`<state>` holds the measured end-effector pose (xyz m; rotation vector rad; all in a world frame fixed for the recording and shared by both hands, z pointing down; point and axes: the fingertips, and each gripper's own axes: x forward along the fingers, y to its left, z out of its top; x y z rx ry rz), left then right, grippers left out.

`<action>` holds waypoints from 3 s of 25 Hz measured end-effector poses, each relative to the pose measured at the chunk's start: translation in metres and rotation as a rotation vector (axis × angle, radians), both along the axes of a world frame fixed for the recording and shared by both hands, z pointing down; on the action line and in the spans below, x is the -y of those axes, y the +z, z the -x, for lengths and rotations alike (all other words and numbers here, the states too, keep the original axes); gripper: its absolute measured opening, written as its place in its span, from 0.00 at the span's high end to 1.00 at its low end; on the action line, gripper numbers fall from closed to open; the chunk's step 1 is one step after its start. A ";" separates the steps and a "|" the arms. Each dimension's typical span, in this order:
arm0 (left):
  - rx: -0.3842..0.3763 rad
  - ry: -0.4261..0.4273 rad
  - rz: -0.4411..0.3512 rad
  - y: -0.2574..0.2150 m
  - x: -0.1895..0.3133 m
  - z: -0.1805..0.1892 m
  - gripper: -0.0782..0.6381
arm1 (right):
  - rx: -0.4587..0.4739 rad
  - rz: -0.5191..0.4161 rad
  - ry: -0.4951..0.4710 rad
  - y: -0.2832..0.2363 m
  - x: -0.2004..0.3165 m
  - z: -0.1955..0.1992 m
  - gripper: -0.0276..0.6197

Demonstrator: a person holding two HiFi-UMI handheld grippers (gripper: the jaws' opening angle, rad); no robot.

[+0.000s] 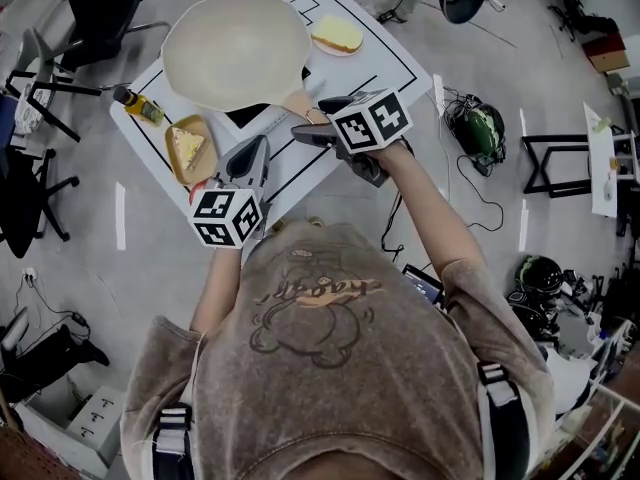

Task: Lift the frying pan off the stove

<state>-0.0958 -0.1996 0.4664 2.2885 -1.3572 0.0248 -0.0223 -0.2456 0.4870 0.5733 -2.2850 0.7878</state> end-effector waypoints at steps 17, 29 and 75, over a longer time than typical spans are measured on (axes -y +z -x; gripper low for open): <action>-0.030 -0.025 0.023 0.007 0.000 0.017 0.88 | -0.142 0.056 -0.059 0.038 -0.006 0.010 0.73; -0.041 -0.008 0.040 0.011 -0.002 0.014 0.88 | -0.143 0.030 -0.040 0.043 -0.007 0.007 0.77; 0.016 0.234 0.018 0.004 -0.005 -0.079 0.88 | -0.078 -0.089 0.463 0.016 -0.044 -0.176 0.77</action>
